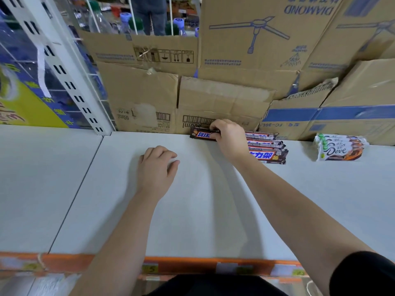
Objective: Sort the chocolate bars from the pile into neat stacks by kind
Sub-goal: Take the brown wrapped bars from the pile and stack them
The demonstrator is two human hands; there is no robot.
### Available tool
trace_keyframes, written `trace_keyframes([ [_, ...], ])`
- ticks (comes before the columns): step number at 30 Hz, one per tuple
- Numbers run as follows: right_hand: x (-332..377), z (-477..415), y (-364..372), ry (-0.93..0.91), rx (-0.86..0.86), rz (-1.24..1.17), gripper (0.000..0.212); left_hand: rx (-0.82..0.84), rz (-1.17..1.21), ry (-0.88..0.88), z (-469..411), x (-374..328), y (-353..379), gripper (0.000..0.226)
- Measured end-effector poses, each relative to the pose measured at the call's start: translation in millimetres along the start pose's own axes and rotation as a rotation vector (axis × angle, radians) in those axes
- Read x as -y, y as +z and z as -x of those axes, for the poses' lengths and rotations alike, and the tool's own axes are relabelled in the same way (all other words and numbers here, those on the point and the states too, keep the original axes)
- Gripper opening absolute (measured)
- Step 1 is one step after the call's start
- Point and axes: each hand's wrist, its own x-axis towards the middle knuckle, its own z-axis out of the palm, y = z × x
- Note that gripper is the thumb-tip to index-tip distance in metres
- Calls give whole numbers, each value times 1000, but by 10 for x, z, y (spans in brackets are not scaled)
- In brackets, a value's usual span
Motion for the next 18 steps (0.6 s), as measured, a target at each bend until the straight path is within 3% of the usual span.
trace_keyframes([
  [7,-23,46,60,-73,-115,113,11,-19,-27,2,-1,-2,22,20],
  [18,11,76,108,-65,-99,260,21,-25,-32,-12,2,-13,29,20],
])
